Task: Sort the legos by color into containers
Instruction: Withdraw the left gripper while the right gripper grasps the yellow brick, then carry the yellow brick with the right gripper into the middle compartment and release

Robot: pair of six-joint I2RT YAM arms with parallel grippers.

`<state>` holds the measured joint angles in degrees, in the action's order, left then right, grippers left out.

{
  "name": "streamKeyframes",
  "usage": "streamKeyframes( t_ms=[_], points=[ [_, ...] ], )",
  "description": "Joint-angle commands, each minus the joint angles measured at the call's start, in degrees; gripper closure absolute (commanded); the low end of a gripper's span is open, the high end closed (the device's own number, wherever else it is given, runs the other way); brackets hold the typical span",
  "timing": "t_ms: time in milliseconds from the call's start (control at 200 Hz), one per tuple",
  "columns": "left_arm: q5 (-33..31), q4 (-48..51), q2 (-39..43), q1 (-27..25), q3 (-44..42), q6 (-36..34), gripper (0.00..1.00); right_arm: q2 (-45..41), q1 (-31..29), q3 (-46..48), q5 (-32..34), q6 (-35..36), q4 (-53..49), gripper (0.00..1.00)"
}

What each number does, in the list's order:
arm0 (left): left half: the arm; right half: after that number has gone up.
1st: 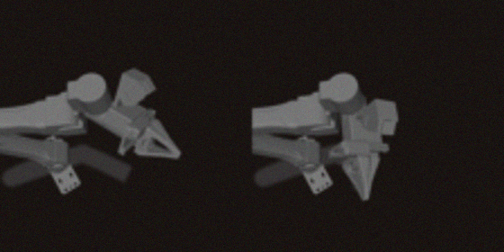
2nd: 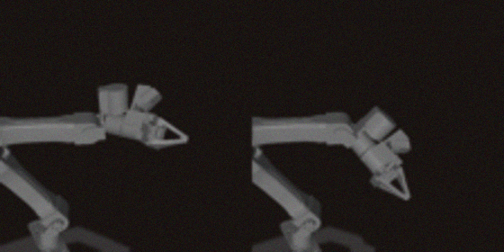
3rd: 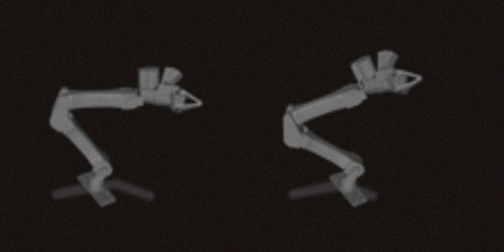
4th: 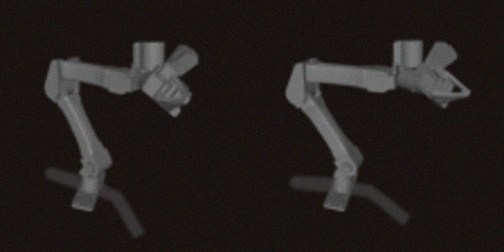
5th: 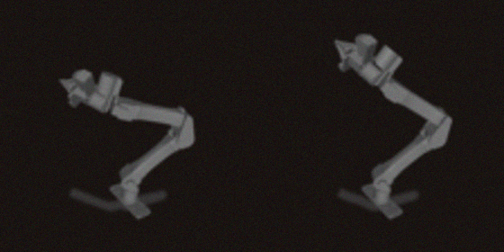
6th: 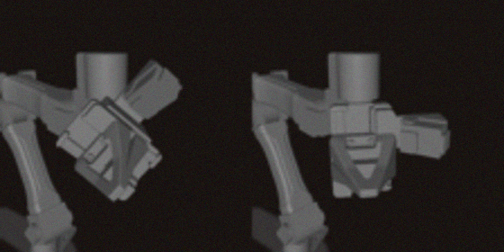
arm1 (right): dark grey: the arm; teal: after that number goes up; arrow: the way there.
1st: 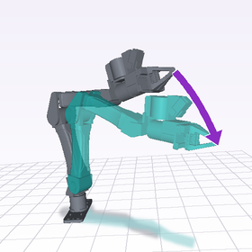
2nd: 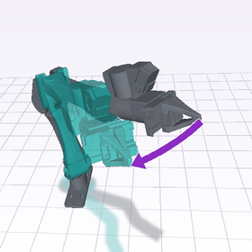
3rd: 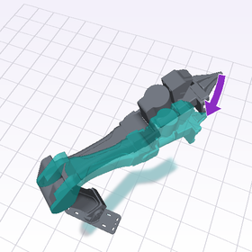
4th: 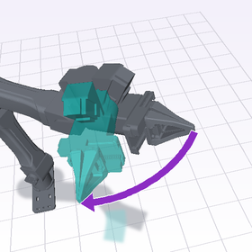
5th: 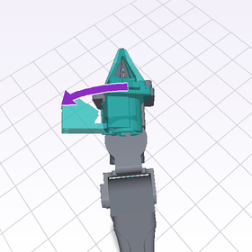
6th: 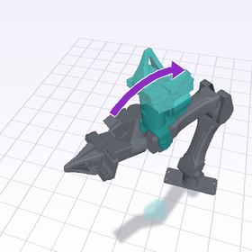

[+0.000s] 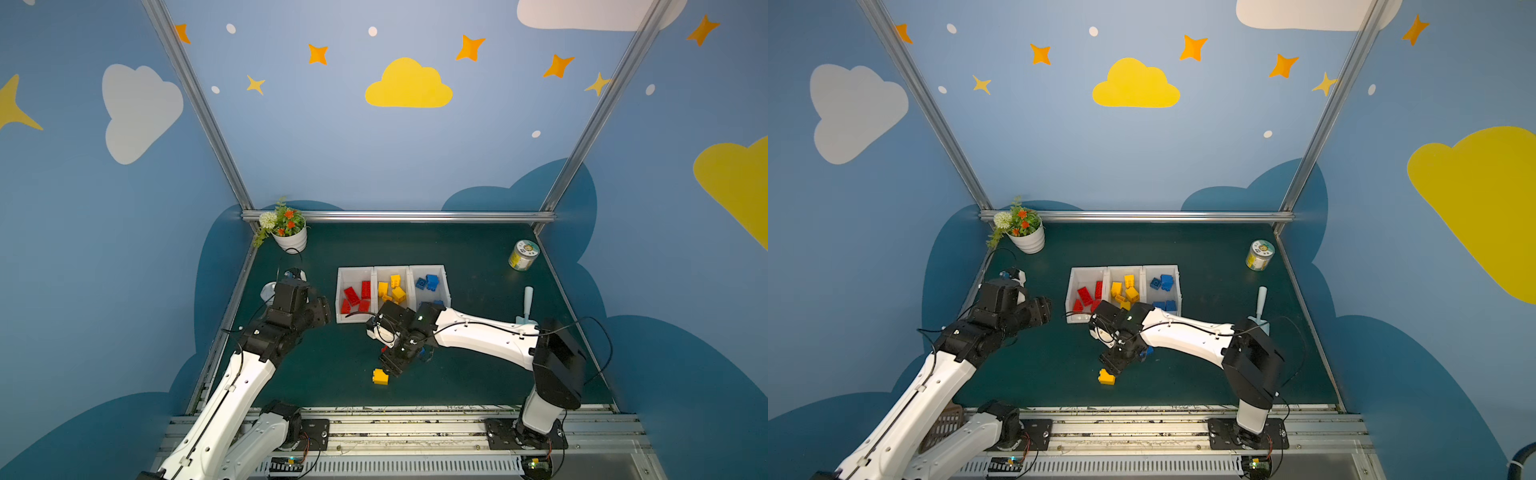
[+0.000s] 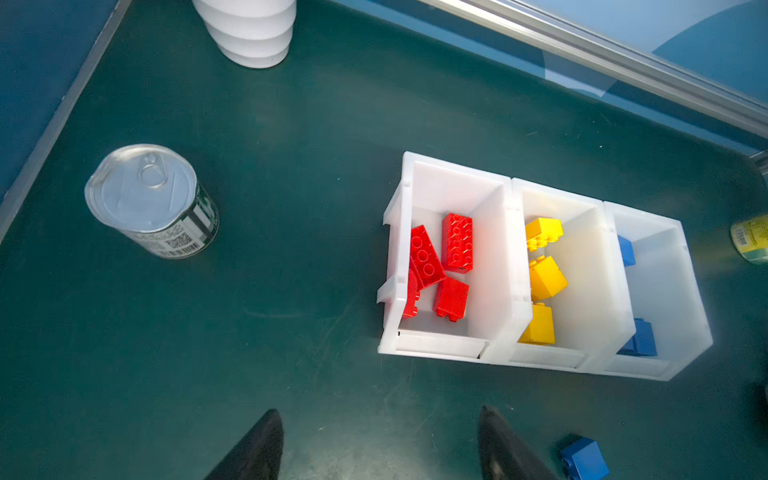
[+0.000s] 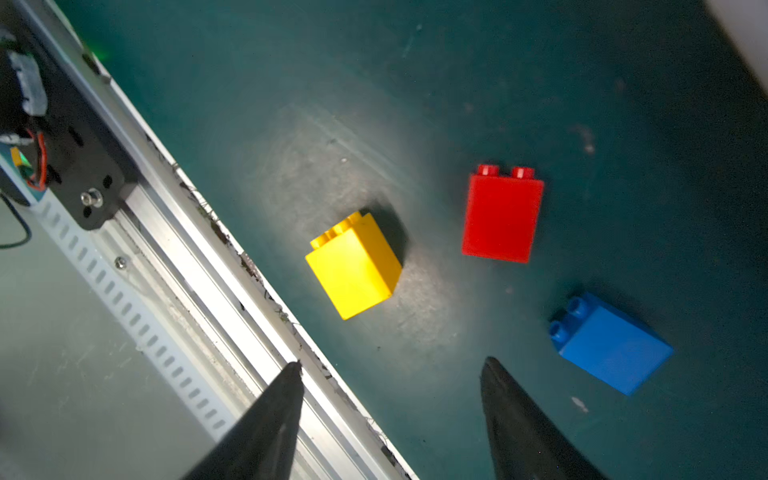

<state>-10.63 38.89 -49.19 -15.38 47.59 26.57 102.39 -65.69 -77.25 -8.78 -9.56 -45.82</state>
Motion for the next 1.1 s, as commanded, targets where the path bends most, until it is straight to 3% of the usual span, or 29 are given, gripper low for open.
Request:
streamKeyframes(
  t_ms=[0,400,586,791,946,1096],
  points=[
    [-0.53,2.78,2.46,0.28,-2.62,3.3,0.26,3.3,-1.65,-2.93,-1.39,5.48,-2.29,0.32],
    [-0.84,6.46,8.64,0.46,-6.8,5.84,0.26,12.0,-4.44,-7.56,2.07,7.8,-3.02,0.34],
    [-0.53,6.37,8.69,0.43,-6.87,6.13,0.26,13.66,-4.68,-7.34,3.17,7.26,-2.28,0.47],
    [-0.36,6.15,8.16,0.43,-7.1,6.34,0.26,12.36,-3.82,-6.41,4.49,6.7,-1.8,0.75],
    [0.41,6.03,8.29,0.49,-7.17,6.25,0.26,8.19,1.07,-7.77,1.24,7.82,-4.06,0.81],
    [3.42,4.98,8.58,0.44,-7.97,6.14,0.26,4.78,6.66,-13.49,3.17,9.75,-6.45,0.8]
  ],
)
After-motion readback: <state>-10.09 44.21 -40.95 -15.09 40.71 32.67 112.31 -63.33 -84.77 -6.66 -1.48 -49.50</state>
